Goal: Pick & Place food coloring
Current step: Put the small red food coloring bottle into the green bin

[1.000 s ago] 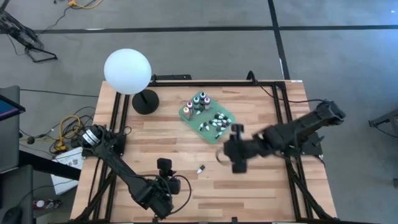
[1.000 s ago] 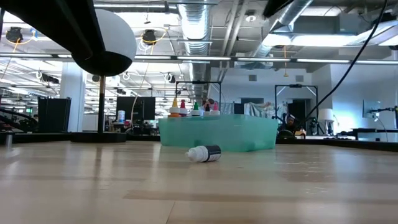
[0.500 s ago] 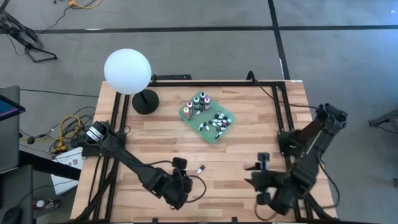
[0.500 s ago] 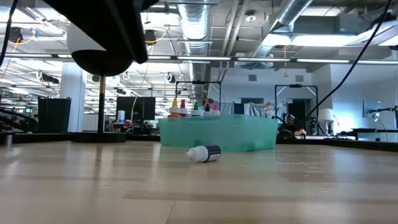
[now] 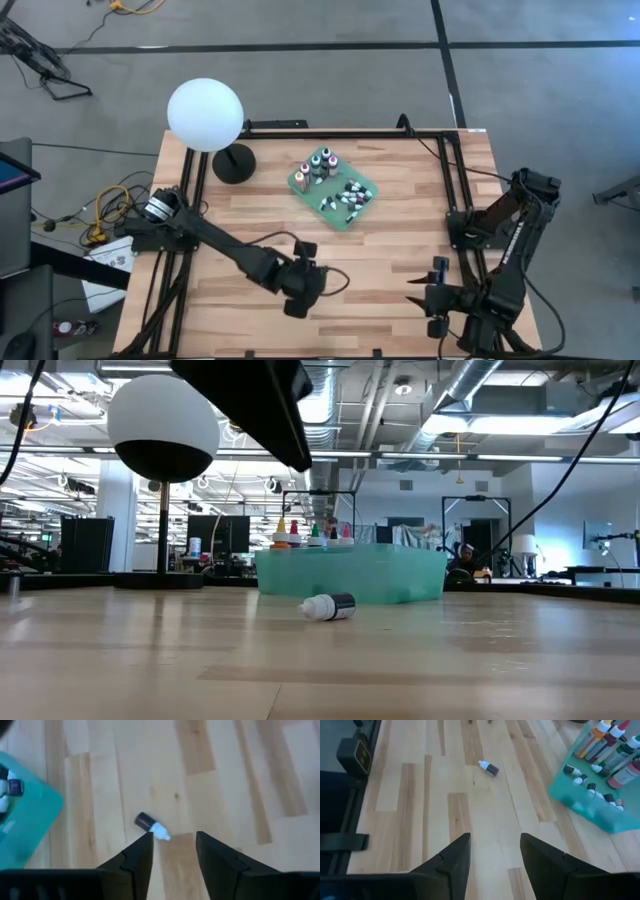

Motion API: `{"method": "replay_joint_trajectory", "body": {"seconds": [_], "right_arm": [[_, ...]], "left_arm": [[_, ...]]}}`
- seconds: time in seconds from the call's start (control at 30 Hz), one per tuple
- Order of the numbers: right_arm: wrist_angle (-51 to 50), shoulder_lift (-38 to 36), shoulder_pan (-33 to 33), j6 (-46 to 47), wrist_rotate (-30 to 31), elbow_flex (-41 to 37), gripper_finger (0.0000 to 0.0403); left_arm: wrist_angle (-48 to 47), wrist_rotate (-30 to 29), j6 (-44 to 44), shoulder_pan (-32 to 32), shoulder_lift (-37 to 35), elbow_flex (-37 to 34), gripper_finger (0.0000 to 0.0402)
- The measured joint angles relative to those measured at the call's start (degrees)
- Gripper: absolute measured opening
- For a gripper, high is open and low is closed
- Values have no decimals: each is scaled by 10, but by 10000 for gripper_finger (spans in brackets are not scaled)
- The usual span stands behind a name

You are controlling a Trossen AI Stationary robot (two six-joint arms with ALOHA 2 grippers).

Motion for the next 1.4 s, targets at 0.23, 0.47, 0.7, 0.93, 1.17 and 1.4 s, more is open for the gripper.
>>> {"method": "replay_joint_trajectory", "body": {"seconds": [0.23, 0.47, 0.7, 0.93, 1.17, 1.4], "right_arm": [[45, 0, 0, -40, 0, -1, 164], [59, 0, 0, -61, 2, -1, 166], [62, 0, 0, -65, 2, -1, 165], [69, 0, 0, -65, 3, -1, 164], [69, 0, 0, -65, 3, -1, 167], [69, 0, 0, -65, 3, -1, 164]], "left_arm": [[9, 27, -3, 38, 41, 0, 203], [8, 95, 3, 69, 90, 0, 239], [21, 108, 7, 88, 94, 0, 243], [59, 129, 12, 102, 105, 0, 243], [62, 152, 21, 113, 135, 2, 238], [62, 155, 26, 116, 138, 3, 224]]}}
